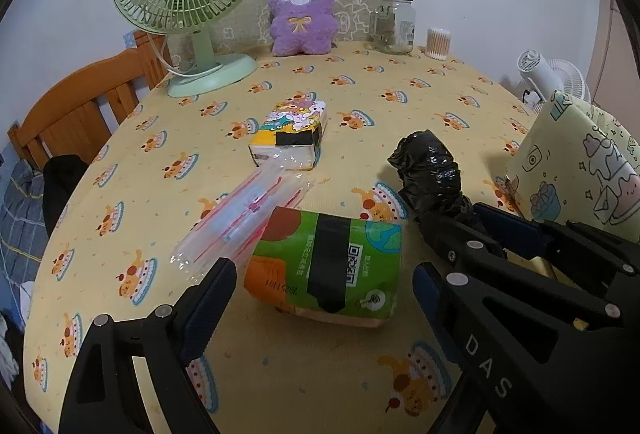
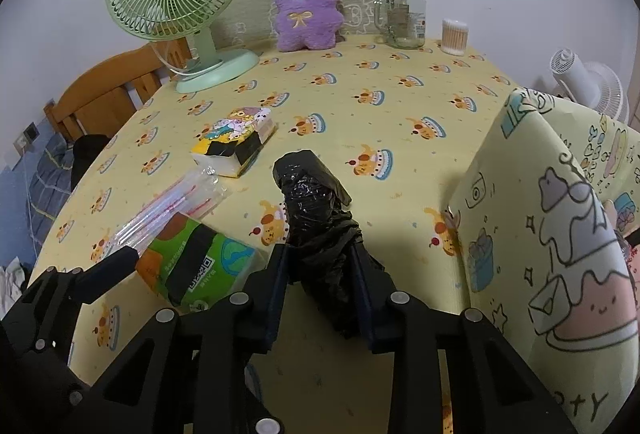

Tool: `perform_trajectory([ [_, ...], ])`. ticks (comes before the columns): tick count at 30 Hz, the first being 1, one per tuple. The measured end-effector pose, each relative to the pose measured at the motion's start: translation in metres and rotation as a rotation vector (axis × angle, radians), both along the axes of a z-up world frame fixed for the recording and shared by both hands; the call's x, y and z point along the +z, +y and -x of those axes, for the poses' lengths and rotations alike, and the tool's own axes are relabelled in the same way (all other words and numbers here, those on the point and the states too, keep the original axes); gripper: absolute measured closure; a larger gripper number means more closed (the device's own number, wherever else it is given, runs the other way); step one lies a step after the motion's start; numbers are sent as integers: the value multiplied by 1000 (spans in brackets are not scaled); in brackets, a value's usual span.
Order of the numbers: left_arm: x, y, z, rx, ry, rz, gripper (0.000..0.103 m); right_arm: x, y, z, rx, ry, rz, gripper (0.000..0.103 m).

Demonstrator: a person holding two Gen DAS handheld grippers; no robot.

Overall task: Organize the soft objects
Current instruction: 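Grasp the green tissue pack with the left tool while the right tool grasps the black wrapped item, then lift both held items and carry them toward the gift-paper box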

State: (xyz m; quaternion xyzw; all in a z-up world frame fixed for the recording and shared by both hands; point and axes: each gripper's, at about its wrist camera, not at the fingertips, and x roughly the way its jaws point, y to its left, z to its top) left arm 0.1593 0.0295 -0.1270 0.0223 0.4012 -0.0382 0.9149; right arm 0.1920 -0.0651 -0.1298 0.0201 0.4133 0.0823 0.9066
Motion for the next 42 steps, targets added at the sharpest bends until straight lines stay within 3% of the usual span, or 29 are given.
perform_trajectory([
  [4,-3,0,-6,1,7,17,14,0,-1,-3,-1,0,-4,70],
  [6,-5,2,-9,3,17,26,24,-1,-1,-4,1,1,-5,70],
  [12,-6,4,-9,-9,19,58,28,0,-1,-4,1,4,-15,70],
  [24,8,5,18,3,-14,56,29,12,0,22,20,-19,-43,71],
  [42,46,4,61,27,-116,52,30,54,2,68,47,-126,-52,71],
])
